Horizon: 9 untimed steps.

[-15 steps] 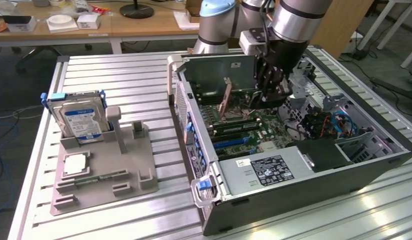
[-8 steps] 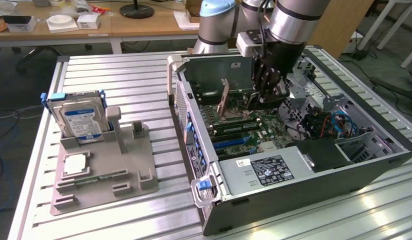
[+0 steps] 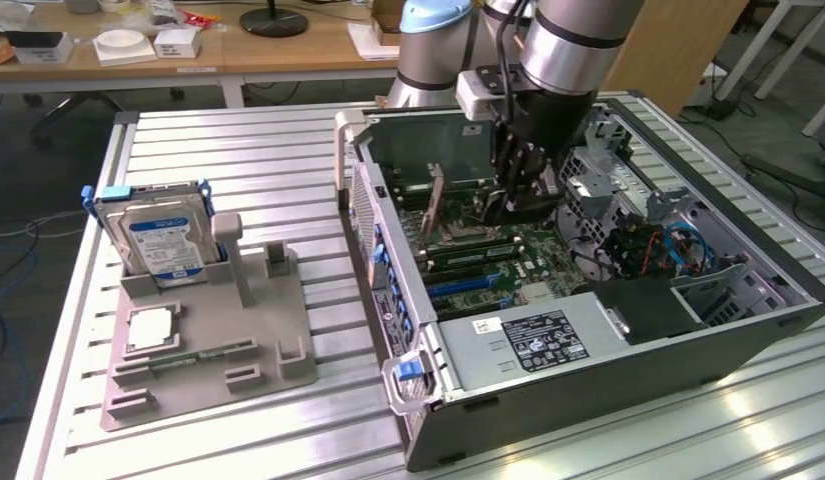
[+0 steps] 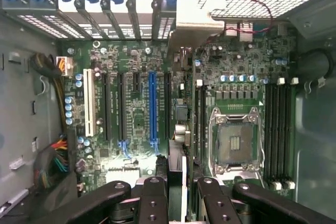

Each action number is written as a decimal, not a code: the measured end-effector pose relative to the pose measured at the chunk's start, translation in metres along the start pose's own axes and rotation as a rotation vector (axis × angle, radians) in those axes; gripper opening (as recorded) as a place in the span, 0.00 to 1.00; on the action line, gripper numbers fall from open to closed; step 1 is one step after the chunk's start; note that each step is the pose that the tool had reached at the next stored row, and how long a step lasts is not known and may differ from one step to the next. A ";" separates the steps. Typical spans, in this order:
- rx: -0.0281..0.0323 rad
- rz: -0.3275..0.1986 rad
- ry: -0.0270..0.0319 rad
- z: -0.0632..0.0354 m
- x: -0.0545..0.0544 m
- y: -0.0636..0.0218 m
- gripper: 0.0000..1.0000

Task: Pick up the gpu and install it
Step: 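Insert the gpu into the slot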

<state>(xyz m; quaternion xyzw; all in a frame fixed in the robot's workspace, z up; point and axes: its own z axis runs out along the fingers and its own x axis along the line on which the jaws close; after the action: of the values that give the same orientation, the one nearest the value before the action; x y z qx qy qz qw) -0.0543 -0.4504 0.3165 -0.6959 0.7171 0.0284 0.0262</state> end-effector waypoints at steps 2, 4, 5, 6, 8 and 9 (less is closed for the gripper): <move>0.0000 0.000 -0.0001 0.0002 0.004 -0.0001 0.27; 0.0001 0.000 -0.0002 0.0001 0.009 -0.0003 0.27; 0.0001 0.000 -0.0001 0.0001 0.012 -0.0003 0.27; 0.0000 0.000 -0.0001 0.0000 0.014 -0.0004 0.27; 0.0001 0.000 -0.0001 -0.0001 0.018 -0.0004 0.27; 0.0000 0.000 -0.0002 -0.0001 0.020 -0.0005 0.27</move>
<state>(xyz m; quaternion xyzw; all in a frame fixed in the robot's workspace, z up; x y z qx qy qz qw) -0.0544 -0.4701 0.3151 -0.6960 0.7170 0.0284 0.0263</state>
